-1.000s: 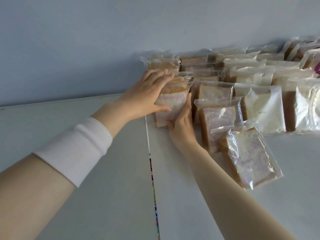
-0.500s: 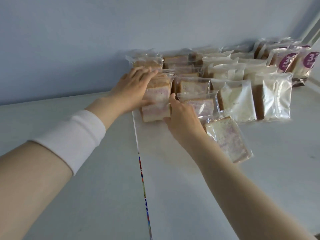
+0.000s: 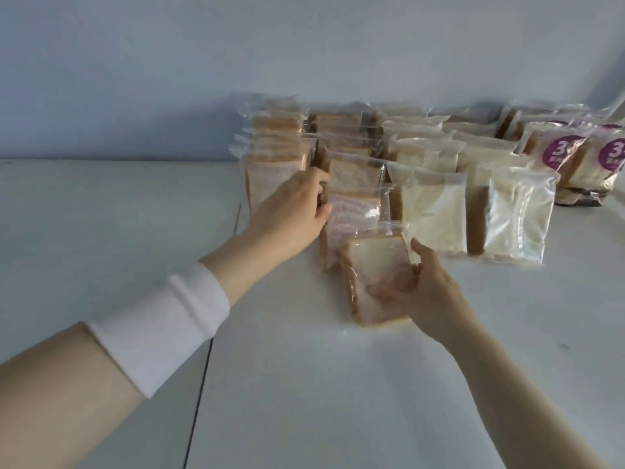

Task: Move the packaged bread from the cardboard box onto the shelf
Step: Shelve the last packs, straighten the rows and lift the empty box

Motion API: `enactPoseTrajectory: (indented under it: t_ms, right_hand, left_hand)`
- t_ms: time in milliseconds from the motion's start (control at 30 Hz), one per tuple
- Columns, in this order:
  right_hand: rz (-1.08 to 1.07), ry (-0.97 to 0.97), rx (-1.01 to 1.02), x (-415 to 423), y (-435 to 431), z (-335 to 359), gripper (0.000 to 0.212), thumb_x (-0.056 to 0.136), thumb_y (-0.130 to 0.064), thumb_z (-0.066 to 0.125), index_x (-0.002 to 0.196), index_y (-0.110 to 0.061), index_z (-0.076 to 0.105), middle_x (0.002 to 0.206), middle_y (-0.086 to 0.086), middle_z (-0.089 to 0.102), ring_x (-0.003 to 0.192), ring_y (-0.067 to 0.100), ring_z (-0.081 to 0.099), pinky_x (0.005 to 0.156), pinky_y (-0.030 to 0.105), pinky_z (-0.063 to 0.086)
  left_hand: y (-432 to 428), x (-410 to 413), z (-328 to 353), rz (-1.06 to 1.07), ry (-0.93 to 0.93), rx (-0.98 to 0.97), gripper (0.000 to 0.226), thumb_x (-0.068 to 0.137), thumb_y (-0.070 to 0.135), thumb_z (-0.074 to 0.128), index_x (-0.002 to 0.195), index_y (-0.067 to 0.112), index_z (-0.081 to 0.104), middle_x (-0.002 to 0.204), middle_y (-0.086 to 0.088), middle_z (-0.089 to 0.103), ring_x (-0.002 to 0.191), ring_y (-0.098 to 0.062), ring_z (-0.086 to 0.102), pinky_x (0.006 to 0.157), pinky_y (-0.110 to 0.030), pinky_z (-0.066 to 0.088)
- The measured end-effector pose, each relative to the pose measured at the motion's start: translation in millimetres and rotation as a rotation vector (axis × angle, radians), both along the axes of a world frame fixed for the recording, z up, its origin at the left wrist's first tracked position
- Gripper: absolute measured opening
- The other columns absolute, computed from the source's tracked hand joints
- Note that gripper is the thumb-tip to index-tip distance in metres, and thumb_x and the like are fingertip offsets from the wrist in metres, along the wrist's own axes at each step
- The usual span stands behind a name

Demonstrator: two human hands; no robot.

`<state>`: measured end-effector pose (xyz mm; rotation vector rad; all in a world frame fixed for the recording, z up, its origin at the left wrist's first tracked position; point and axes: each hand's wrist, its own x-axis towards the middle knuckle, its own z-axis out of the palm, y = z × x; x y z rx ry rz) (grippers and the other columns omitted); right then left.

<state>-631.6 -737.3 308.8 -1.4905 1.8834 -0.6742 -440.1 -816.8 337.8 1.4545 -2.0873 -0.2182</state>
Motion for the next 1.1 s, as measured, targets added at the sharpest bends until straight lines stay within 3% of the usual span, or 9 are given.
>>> enactPoseTrajectory:
  t_ms: [67,167,267,367,467,567,733,900,1100]
  right_hand:
    - [-0.032,-0.100,-0.046,-2.7,-0.8,-9.9,0.109,0.061,-0.035,0.084,0.146,-0.021,0.019,0.104,-0.007,0.053,0.107,0.021,0.056,0.091,0.036,0.045]
    - [-0.095,-0.232,-0.102,-7.6,-3.1,-19.4,0.091,0.054,-0.030,0.088,0.130,-0.021,0.040,0.105,-0.006,0.058,0.099,0.017,0.058,0.089,0.039,0.050]
    - [-0.128,-0.379,-0.161,-5.6,-12.6,-21.4,0.068,0.053,-0.019,0.089,0.103,-0.023,0.043,0.097,-0.007,0.058,0.092,0.015,0.060,0.081,0.038,0.054]
    - [-0.099,-0.499,-0.224,4.8,-26.2,-22.5,0.070,0.057,-0.011,0.087,0.104,-0.022,0.036,0.095,-0.013,0.053,0.083,-0.004,0.057,0.068,0.016,0.052]
    - [-0.075,-0.575,-0.277,13.7,-36.0,-26.8,0.071,0.062,-0.005,0.083,0.108,-0.022,0.031,0.099,-0.015,0.052,0.082,-0.013,0.054,0.067,0.006,0.051]
    - [-0.061,-0.643,-0.280,15.3,-40.3,-28.9,0.076,0.061,0.000,0.083,0.113,-0.021,0.031,0.103,-0.013,0.053,0.084,-0.014,0.058,0.073,0.011,0.053]
    - [-0.035,-0.575,-0.236,15.0,-47.1,-29.5,0.062,0.056,-0.004,0.085,0.094,-0.034,0.045,0.095,-0.010,0.062,0.091,0.007,0.062,0.085,0.046,0.054]
    - [-0.054,-0.489,-0.246,14.6,-57.0,-28.3,0.064,0.054,-0.010,0.087,0.091,-0.040,0.045,0.094,-0.011,0.064,0.094,0.016,0.063,0.083,0.047,0.054]
    - [-0.074,-0.412,-0.305,20.3,-70.2,-23.8,0.067,0.055,-0.007,0.087,0.101,-0.028,0.044,0.092,-0.017,0.059,0.093,0.015,0.059,0.079,0.034,0.050]
  left_hand:
    - [-6.2,-17.9,-11.0,0.168,0.146,0.261,0.044,0.091,0.028,0.053,0.130,0.011,0.041,0.125,-0.009,0.056,0.110,-0.026,0.056,0.091,-0.034,0.045]
    - [-21.6,-25.5,-12.5,0.341,0.411,0.342,0.047,0.090,0.028,0.056,0.130,0.009,0.040,0.115,-0.008,0.061,0.105,-0.024,0.058,0.086,-0.030,0.044]
    - [-26.0,-27.0,-14.8,0.303,0.472,0.371,0.043,0.088,0.026,0.060,0.127,0.015,0.045,0.097,0.000,0.059,0.090,-0.016,0.055,0.076,-0.027,0.046]
    - [-26.9,-22.7,-13.2,0.211,0.590,0.378,0.020,0.088,0.018,0.060,0.105,0.026,0.053,0.082,0.006,0.058,0.077,-0.011,0.055,0.064,-0.018,0.044]
    - [-24.1,-13.7,-5.9,0.082,0.656,0.400,0.021,0.087,0.011,0.059,0.085,0.029,0.049,0.080,0.007,0.057,0.072,-0.008,0.053,0.067,-0.018,0.041]
    - [-32.4,2.6,12.0,-0.029,0.481,0.430,0.017,0.089,0.011,0.056,0.091,0.027,0.051,0.097,0.005,0.060,0.092,-0.010,0.057,0.078,-0.021,0.044]
    - [-94.9,-3.0,59.6,-0.147,0.124,0.193,0.024,0.091,0.014,0.053,0.114,0.020,0.057,0.123,0.002,0.058,0.109,-0.011,0.055,0.088,-0.023,0.043]
    - [-146.7,-39.2,64.3,-0.279,-0.488,0.314,0.054,0.087,0.046,0.054,0.131,0.015,0.047,0.136,-0.004,0.048,0.121,-0.021,0.047,0.096,-0.027,0.036]
    - [-164.1,-44.0,59.6,-0.403,-0.581,0.328,0.032,0.087,0.043,0.056,0.109,0.022,0.065,0.120,-0.003,0.053,0.110,-0.019,0.049,0.097,-0.035,0.041]
